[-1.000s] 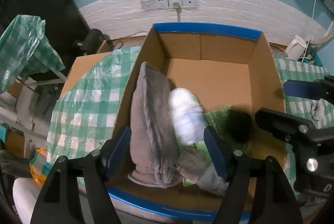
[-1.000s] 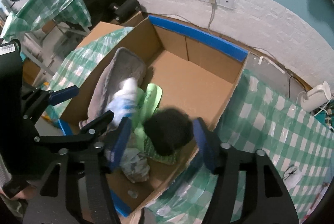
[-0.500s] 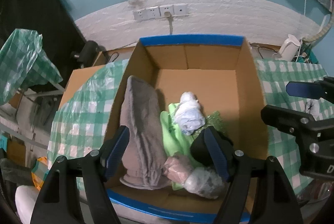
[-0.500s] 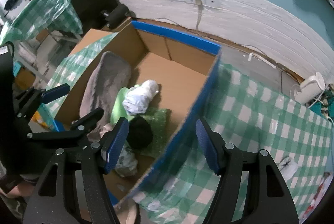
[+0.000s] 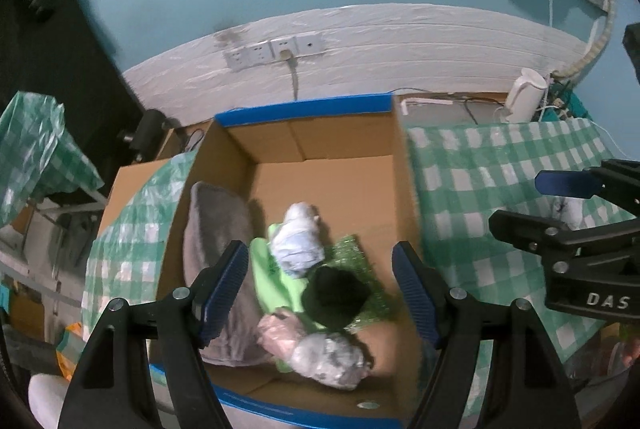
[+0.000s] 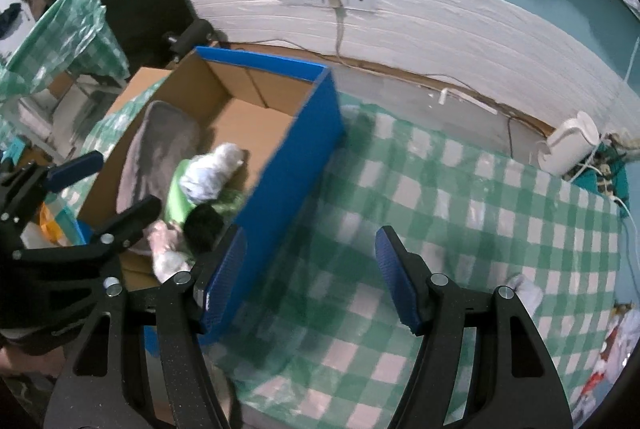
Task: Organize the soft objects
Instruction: 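Move both tools back over the table toward the grey sock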
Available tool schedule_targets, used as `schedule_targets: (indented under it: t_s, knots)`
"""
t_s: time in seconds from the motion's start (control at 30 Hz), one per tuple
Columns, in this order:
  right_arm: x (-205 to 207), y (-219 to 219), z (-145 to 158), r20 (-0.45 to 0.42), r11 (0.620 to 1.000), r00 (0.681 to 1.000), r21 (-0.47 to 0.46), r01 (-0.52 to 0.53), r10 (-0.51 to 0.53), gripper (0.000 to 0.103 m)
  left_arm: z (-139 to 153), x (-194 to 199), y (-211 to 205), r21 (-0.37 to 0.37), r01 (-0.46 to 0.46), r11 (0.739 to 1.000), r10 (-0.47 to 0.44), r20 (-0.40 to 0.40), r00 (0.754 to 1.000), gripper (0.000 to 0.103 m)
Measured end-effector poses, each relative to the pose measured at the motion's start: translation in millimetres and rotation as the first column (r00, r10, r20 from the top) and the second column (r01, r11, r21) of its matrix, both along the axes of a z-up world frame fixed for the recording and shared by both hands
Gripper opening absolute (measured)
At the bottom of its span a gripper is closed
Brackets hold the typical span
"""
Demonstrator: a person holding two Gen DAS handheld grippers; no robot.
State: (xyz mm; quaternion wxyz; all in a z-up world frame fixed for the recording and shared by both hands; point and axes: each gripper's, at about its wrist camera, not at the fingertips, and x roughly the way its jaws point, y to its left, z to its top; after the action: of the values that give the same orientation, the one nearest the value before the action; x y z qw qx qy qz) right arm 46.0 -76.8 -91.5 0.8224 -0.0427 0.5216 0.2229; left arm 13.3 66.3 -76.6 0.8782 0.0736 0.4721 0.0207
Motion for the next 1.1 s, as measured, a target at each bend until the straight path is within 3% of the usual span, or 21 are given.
schedule_targets:
  t_s: [0.23, 0.63, 1.1]
  knots:
    - [-4, -35, -9, -0.011, 0.999, 0.999, -0.018, 0.047, -0.048, 0.068, 0, 0, -32, -0.003, 0.056, 0.998, -0.056, -0.004, 0.998, 0.076]
    - [0, -106, -27, -0.029, 0.985, 0.986, -0.039, 0.165, -0.167, 0.068, -26, 8, -84, -0.033, 0.123, 0.992, -0.125, -0.072, 0.99, 0.076]
    - [16, -198, -64, -0.075, 0.936, 0.934, -0.08, 0.343, -0.349, 0.071, -46, 23, -133, -0.057, 0.145, 0.988, -0.15, -0.115, 0.982, 0.076]
